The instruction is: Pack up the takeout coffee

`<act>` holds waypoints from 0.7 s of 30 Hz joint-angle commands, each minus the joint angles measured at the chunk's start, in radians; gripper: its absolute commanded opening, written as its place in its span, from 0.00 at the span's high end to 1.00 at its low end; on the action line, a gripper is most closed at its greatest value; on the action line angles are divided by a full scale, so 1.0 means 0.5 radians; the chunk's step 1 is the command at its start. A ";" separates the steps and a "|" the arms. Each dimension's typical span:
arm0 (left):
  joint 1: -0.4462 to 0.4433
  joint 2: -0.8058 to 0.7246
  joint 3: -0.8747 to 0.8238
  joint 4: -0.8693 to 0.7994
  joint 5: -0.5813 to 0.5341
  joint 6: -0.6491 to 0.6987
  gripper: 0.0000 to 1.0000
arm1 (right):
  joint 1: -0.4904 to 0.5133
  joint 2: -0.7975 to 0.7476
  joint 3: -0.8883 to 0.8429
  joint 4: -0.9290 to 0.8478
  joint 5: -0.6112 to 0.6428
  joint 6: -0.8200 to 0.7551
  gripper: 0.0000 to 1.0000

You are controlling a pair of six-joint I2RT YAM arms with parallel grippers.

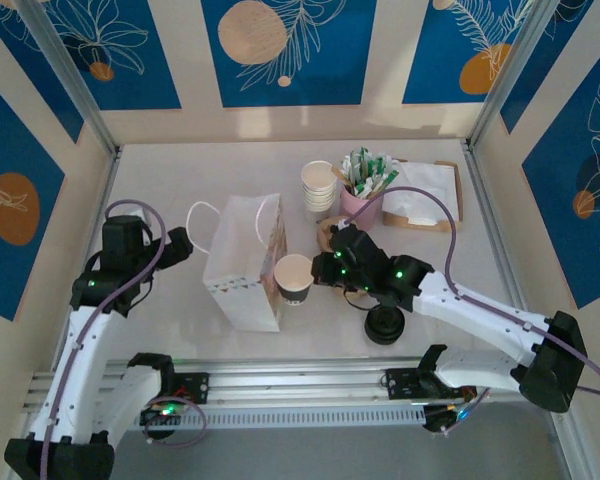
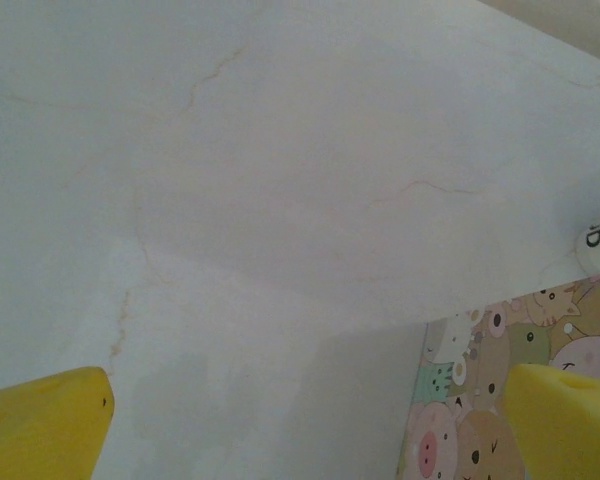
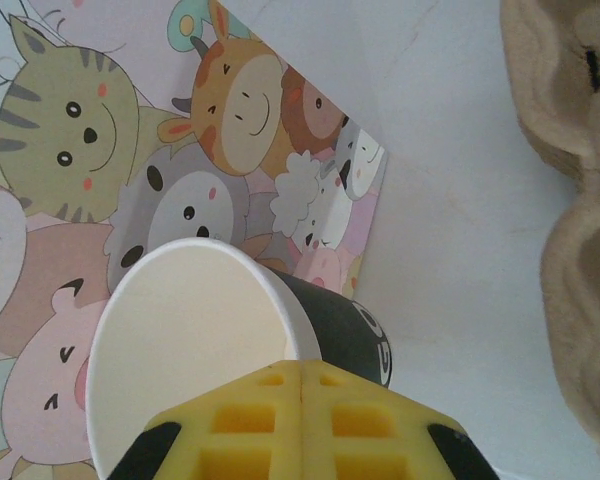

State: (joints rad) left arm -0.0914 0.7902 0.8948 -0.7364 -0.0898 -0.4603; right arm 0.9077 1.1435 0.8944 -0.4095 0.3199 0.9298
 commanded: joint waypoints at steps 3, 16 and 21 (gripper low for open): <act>0.026 -0.141 -0.022 -0.091 -0.225 0.055 0.00 | -0.013 0.130 -0.006 0.220 -0.008 0.020 1.00; 0.026 -0.202 -0.035 -0.111 -0.207 0.050 0.00 | -0.016 0.266 0.097 0.145 0.190 -0.074 1.00; 0.026 -0.258 -0.066 -0.111 -0.168 -0.050 0.00 | 0.001 0.165 0.055 -0.079 0.268 -0.035 1.00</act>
State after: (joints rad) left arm -0.0914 0.6884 0.8791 -0.7742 -0.1993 -0.4618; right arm 0.8974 1.2724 0.9058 -0.3702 0.3977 0.9070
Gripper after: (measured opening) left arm 0.999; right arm 0.065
